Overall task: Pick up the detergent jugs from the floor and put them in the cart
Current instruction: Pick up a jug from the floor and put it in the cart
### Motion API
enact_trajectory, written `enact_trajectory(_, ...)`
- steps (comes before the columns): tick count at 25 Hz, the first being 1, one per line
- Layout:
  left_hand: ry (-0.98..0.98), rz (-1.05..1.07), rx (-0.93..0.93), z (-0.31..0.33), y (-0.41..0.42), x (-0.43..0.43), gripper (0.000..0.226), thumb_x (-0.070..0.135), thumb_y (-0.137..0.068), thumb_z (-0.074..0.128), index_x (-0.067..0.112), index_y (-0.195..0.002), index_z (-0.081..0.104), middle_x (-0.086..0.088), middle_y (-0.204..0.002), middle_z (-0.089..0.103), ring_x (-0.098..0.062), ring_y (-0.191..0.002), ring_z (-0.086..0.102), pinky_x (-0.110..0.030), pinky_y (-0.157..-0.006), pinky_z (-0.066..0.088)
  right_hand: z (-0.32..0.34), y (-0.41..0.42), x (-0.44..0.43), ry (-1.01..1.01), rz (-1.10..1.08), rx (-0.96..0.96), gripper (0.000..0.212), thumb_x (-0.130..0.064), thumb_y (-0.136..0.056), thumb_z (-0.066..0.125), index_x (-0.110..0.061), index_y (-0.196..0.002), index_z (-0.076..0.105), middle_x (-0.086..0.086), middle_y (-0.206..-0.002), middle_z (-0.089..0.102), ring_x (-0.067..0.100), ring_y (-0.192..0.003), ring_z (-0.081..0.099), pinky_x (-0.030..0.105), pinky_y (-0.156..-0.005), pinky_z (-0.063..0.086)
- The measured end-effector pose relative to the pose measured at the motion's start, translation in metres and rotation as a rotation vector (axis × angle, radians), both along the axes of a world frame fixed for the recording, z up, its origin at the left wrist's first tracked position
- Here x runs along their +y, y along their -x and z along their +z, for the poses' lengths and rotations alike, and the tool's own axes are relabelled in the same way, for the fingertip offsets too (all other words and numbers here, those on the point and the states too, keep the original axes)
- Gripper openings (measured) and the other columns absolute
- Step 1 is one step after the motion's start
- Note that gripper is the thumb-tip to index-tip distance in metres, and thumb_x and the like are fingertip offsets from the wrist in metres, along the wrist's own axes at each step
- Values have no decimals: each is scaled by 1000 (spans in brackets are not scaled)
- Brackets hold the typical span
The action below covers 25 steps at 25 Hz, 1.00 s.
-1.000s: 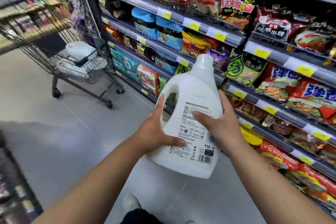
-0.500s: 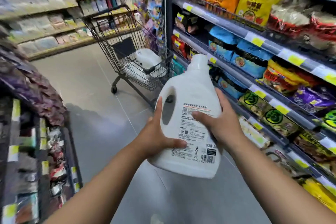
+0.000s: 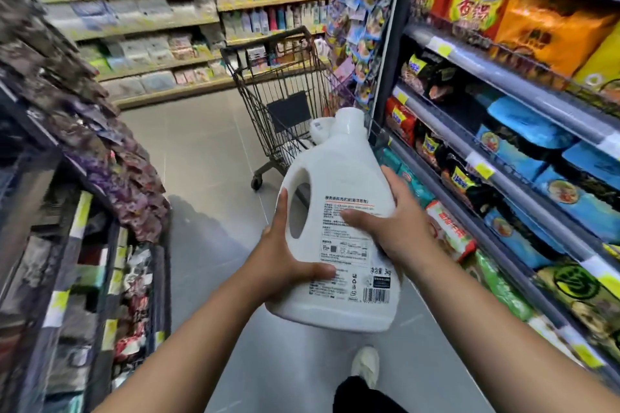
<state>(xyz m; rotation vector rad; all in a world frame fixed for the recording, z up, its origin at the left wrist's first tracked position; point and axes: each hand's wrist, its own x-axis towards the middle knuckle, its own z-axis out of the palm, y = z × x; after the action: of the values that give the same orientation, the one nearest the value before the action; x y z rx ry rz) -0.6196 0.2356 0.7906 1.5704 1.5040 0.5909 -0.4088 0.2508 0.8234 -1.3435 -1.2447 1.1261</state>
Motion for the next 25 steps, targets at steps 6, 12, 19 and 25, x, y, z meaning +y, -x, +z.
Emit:
enact_trajectory(6, 20, 127, -10, -7, -10, 123, 149, 57, -43, 90, 65, -136, -26, 2, -151, 37, -19, -132, 44, -37, -109, 40, -11, -5, 148, 24, 129, 24, 78, -10, -63, 89, -35, -128, 52, -9, -107, 72, 11, -97, 70, 31, -75, 58)
enact_trajectory(12, 87, 200, -51, -19, -2, 225, 149, 59, -43, 89, 64, -137, -26, 1, -149, 37, -19, -132, 44, -35, -108, 39, -18, 4, 269, 108, 178, -4, 77, -11, -62, 89, -46, -118, 49, -19, -103, 69, 4, -97, 67, 25, -76, 55)
enact_trajectory(19, 132, 133, -52, -50, 40, 382, 149, 65, -39, 88, 64, -137, -25, -2, -150, 38, -23, -132, 46, -43, -109, 42, -49, 45, 415, 179, 101, -42, 86, -15, -60, 91, -40, -130, 48, -6, -117, 68, 16, -106, 66, 42, -88, 56)
enact_trajectory(25, 216, 58, -49, -62, 61, 488, 148, 69, -41, 86, 60, -140, -24, -1, -154, 34, -22, -135, 42, -42, -111, 39, -67, 62, 515, 292, 67, -47, 95, -34, -51, 93, -43, -135, 47, -2, -119, 69, 21, -105, 68, 48, -88, 56)
